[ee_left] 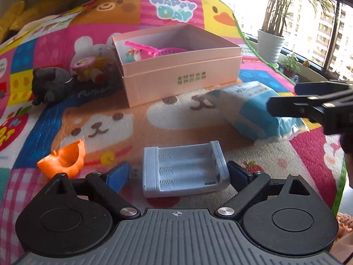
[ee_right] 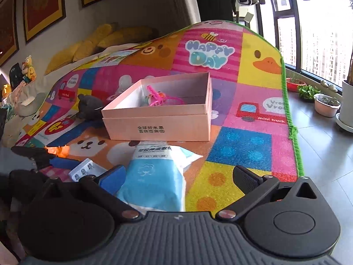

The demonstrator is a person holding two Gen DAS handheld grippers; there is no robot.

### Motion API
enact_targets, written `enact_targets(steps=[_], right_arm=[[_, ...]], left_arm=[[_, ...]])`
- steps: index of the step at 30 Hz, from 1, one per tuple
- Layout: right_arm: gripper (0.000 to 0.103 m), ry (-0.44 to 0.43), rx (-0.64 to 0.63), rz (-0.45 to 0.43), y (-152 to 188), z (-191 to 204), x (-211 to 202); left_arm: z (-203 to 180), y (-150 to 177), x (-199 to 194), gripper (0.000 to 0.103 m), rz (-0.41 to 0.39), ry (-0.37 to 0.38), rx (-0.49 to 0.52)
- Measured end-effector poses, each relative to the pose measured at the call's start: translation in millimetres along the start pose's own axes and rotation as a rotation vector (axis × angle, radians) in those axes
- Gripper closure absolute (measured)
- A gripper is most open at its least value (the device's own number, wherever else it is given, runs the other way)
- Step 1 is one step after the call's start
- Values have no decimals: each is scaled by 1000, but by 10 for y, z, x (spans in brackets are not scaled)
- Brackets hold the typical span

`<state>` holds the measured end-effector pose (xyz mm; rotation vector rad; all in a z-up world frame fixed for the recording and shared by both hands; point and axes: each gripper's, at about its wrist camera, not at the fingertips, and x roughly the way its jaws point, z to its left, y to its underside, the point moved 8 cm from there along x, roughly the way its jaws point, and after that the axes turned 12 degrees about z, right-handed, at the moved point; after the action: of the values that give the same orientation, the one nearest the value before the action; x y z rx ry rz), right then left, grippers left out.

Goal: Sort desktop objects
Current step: 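Grasp the white charger with the left gripper while the right grasps the blue wipes pack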

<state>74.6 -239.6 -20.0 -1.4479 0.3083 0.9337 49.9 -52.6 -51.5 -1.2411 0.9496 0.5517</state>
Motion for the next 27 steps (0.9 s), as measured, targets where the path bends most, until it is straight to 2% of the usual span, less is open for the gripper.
enact_targets(steps=[2,4,6,8,15,17,19,22,27], right_arm=[[0,-18,-6,25,-73,111,113],[8,-16,-26,56,-122,215,228],[50,-16,-44,143,-130,287,341],[52,-6,-41,162,-127,290,297],[53,48,-93,164,57,254,-175],[53,56,-94,161,99,233,-300],[53,59,-90,148,108,217,-415],[53,66,-78,106,42,184,-577],[53,70,-79,-11,-242,203,-868]], left_arm=[[34,85,-50,6,-1,6,-7],[58,119,-78,5,-1,5,-13],[57,119,-99,3,-4,6,-13],[19,107,-111,1,-9,18,3],[-79,26,-29,1,-16,-14,36],[-89,40,-71,9,-23,-8,40],[-100,57,-139,9,-30,-9,47],[-133,16,-357,9,-79,-27,89],[-178,-334,-947,9,-236,-69,156]])
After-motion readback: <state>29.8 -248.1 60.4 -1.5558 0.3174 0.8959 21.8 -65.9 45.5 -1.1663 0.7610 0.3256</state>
